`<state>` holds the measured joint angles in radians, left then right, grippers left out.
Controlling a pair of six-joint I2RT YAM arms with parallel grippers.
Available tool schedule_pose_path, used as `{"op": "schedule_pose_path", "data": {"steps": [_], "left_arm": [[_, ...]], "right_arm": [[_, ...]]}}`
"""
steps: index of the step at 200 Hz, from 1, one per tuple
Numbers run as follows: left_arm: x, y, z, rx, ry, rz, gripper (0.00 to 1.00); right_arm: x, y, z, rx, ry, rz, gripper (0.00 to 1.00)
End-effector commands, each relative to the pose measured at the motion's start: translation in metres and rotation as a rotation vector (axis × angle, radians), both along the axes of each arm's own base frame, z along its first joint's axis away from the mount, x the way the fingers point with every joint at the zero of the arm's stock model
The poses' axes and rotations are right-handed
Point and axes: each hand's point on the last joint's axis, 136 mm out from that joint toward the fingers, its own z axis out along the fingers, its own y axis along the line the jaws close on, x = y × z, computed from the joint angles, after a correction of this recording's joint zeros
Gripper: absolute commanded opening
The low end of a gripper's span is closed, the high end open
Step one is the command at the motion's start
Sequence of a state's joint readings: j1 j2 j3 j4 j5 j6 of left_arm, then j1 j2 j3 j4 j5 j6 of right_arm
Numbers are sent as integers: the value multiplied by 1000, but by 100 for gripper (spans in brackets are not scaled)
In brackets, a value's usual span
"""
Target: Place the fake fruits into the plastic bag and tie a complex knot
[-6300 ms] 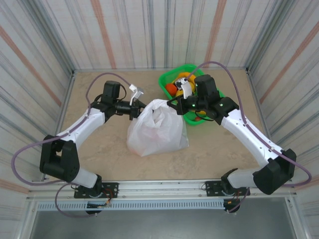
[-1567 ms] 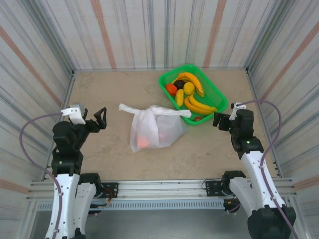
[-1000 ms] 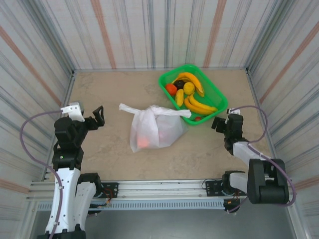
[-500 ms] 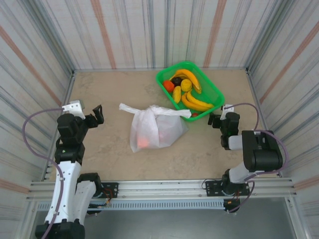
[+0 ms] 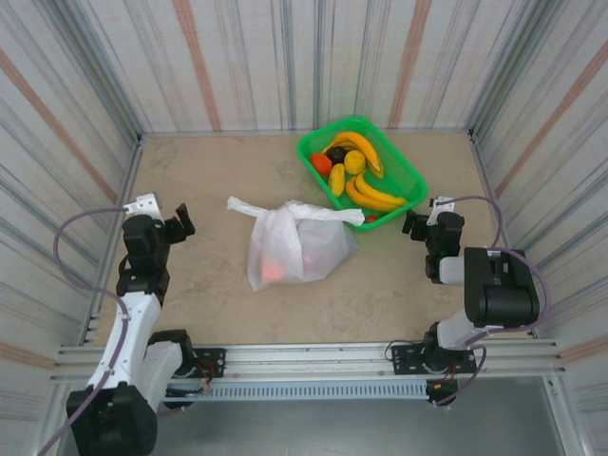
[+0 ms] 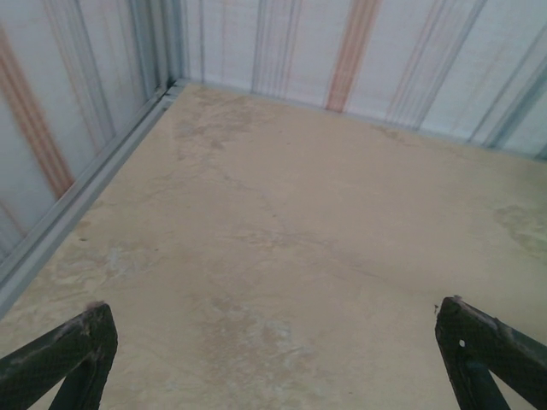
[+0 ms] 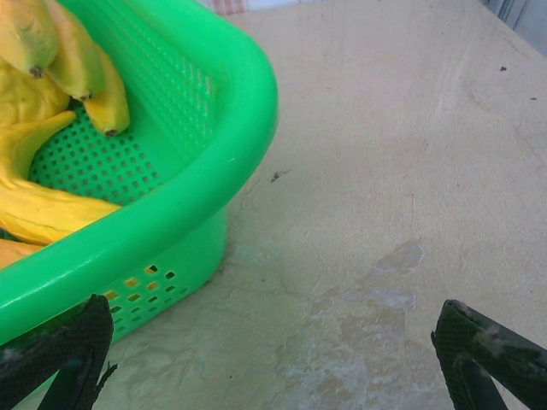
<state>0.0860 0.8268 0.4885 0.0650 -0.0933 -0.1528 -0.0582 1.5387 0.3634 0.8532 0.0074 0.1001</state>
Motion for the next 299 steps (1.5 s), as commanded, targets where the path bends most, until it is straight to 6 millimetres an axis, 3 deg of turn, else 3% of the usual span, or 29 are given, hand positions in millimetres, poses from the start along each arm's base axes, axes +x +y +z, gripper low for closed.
{"op": "schedule_pose_path", "data": {"steps": [1,40,160,200,213,232,299], "left_arm": [[7,22,-10,74,6,95,99],[24,10,-39,89,41,5,99],[47,-26,-73,66,-77,-214,99],[59,-40,-93,87,-117,-278,99],[62,-44,-102,65,-26,-308,99],[77,-51,-104,121,18,-304,99],[76,-54,-106,154,49,-297,99]], "right_arm": [[6,1,5,-7,-7,-11,99],[7,1,5,-9,-8,-13,99],[7,2,4,-16,-6,-15,99],[7,2,4,-16,-5,-14,99],[8,2,5,-17,-4,-11,99],[8,2,5,-16,-4,-12,99],[7,4,5,-26,-7,-10,99]]}}
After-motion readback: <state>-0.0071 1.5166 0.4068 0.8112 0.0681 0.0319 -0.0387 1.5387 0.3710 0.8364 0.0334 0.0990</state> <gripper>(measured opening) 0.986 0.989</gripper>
